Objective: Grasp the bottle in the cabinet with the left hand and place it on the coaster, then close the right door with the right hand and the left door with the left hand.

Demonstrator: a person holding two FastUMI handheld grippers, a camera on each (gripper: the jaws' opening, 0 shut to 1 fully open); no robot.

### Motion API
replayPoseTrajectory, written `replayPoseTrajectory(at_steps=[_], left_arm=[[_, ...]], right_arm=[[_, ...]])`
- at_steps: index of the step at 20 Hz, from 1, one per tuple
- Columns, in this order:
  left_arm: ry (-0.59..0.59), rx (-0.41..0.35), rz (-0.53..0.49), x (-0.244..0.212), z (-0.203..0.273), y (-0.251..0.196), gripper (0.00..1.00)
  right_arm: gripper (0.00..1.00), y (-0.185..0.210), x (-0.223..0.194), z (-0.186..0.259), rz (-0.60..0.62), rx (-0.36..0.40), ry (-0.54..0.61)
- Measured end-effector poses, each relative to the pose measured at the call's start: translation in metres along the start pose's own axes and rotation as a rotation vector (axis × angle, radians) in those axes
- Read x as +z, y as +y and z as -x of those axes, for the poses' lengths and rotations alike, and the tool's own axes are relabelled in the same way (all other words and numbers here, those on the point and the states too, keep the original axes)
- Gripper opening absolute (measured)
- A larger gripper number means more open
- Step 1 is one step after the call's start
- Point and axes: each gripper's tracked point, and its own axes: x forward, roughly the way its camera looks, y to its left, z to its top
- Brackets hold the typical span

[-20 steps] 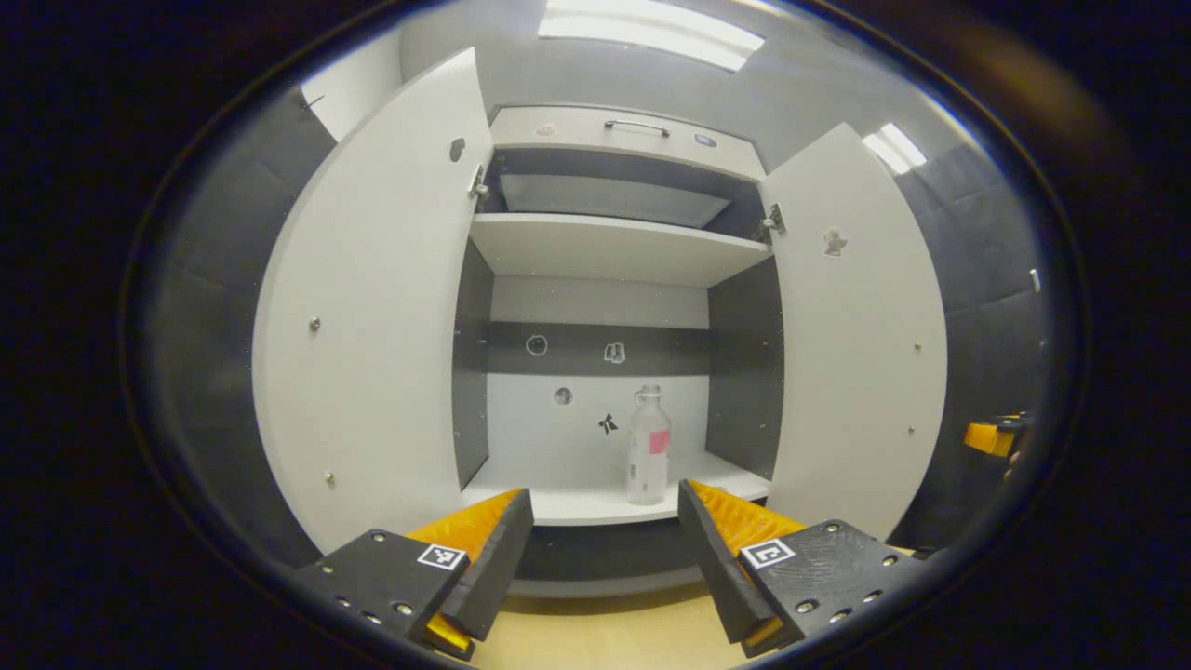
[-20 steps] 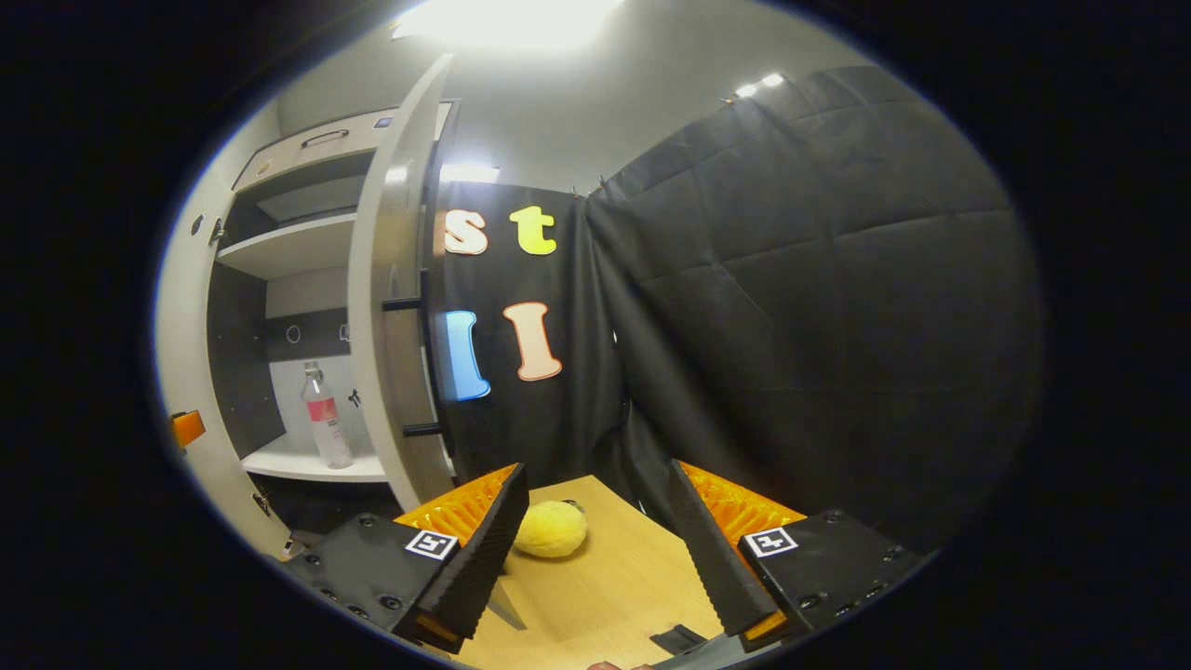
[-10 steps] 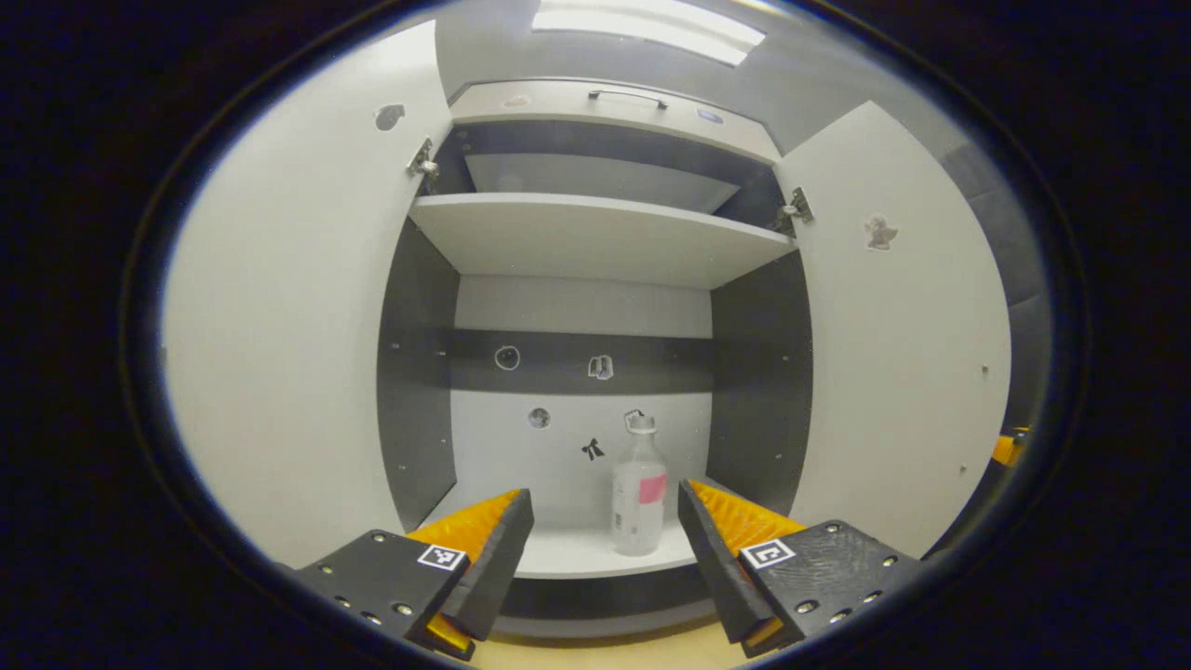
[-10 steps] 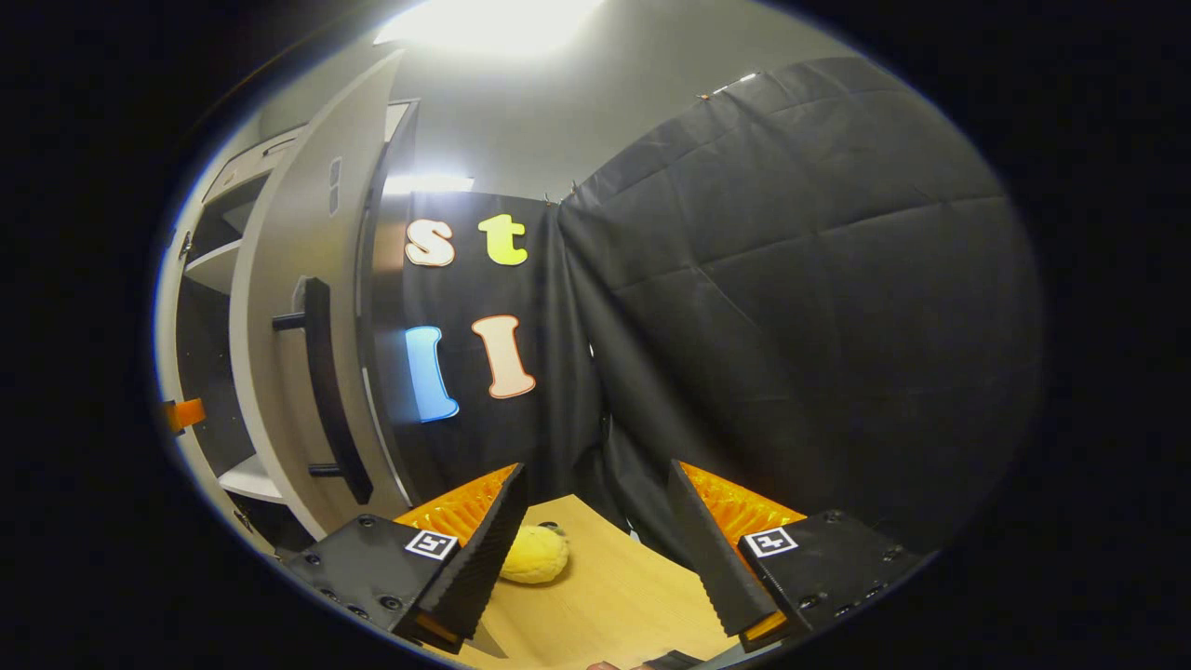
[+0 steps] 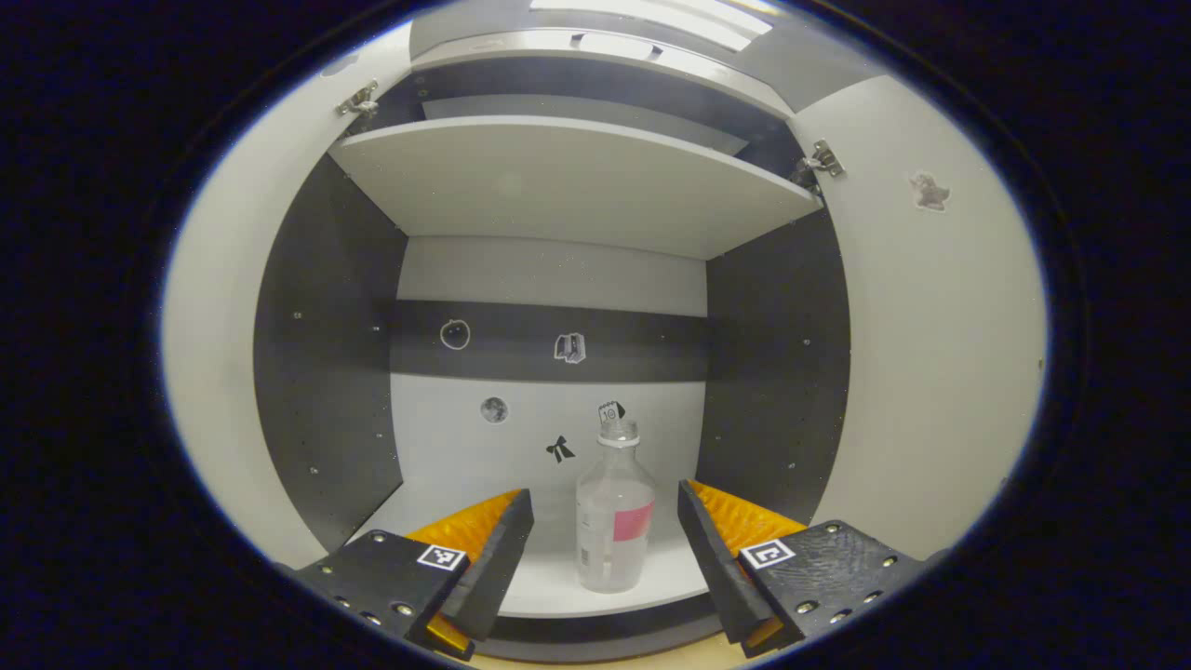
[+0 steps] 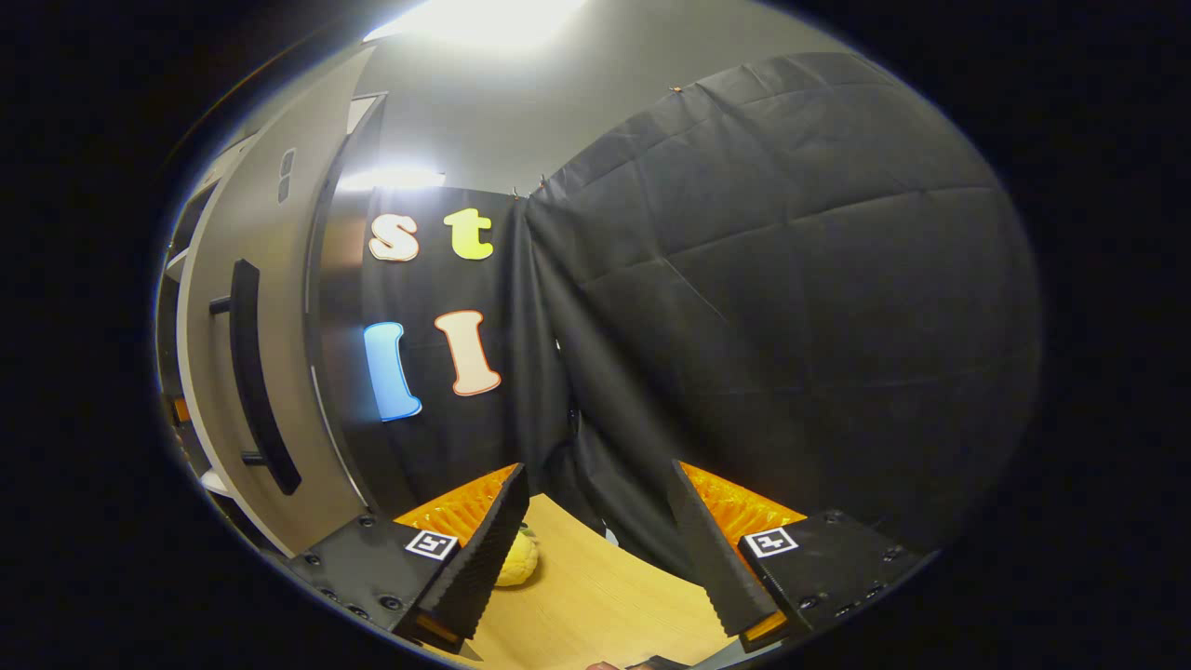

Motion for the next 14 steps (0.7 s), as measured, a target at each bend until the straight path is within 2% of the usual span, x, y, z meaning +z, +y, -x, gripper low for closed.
replayPoseTrajectory(at_steps=[4,8,9,10,12,14], left_arm=[[0.034,-0.001,0.022,-0.018,-0.026,-0.005,0.91],[0.044,-0.005,0.027,-0.025,-0.039,-0.008,0.91],[0.049,-0.016,0.028,-0.027,-0.044,-0.011,0.91],[0.051,-0.012,0.021,-0.029,-0.049,-0.011,0.91],[0.062,0.001,-0.015,-0.031,-0.059,-0.010,0.89],[0.062,0.018,-0.062,-0.031,-0.068,-0.008,0.72]], right_arm=[[0.96,-0.005,-0.015,-0.008,-0.004,-0.001,0.051],[0.96,-0.007,-0.010,-0.015,0.008,-0.005,0.038],[0.92,-0.007,-0.011,-0.017,0.007,-0.005,0.038],[0.96,-0.006,-0.014,-0.018,0.004,-0.001,0.043],[0.96,-0.006,-0.017,-0.023,0.002,0.010,0.055],[0.96,-0.004,-0.018,-0.029,0.004,0.022,0.063]])
